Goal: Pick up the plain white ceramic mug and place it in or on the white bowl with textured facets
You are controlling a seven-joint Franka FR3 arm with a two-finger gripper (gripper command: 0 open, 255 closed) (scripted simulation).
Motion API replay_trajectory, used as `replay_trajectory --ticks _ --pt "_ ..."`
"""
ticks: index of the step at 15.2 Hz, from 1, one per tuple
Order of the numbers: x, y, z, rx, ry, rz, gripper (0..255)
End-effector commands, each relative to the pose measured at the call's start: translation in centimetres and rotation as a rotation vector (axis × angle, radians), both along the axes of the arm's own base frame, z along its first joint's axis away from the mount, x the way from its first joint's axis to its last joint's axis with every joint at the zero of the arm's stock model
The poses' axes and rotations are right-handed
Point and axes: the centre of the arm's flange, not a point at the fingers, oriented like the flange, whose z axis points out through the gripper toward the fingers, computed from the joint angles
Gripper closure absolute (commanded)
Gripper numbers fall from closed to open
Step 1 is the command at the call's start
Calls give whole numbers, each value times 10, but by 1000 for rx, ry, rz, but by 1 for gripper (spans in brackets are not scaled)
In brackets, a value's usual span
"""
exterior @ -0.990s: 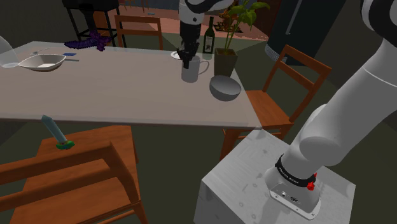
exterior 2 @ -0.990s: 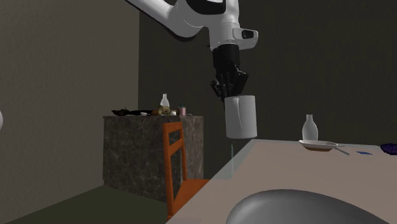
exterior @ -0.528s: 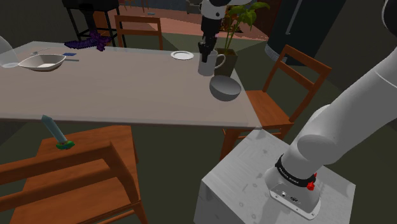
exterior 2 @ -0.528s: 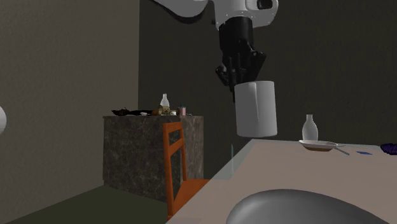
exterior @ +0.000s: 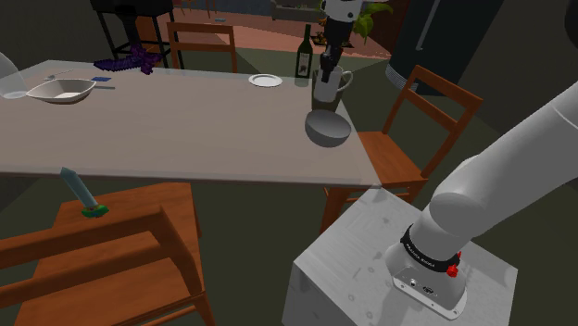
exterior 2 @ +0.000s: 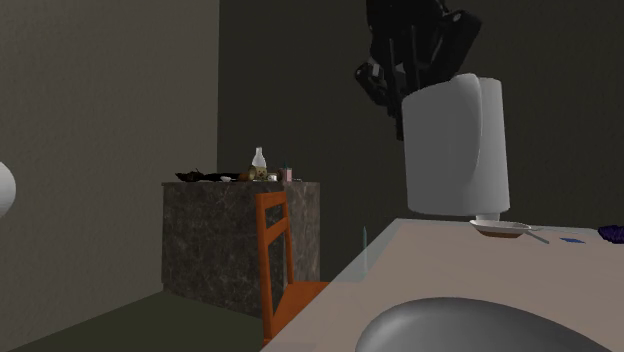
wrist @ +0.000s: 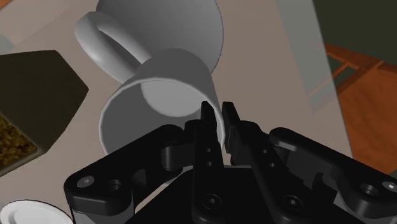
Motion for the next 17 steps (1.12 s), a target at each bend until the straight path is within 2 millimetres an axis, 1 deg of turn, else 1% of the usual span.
replay_trajectory --ticks 1,3,17 --pt "-8 -25 4 0 0 2 255" --pt "-15 -50 8 0 0 2 255" --pt "-15 -50 -66 0 0 2 255"
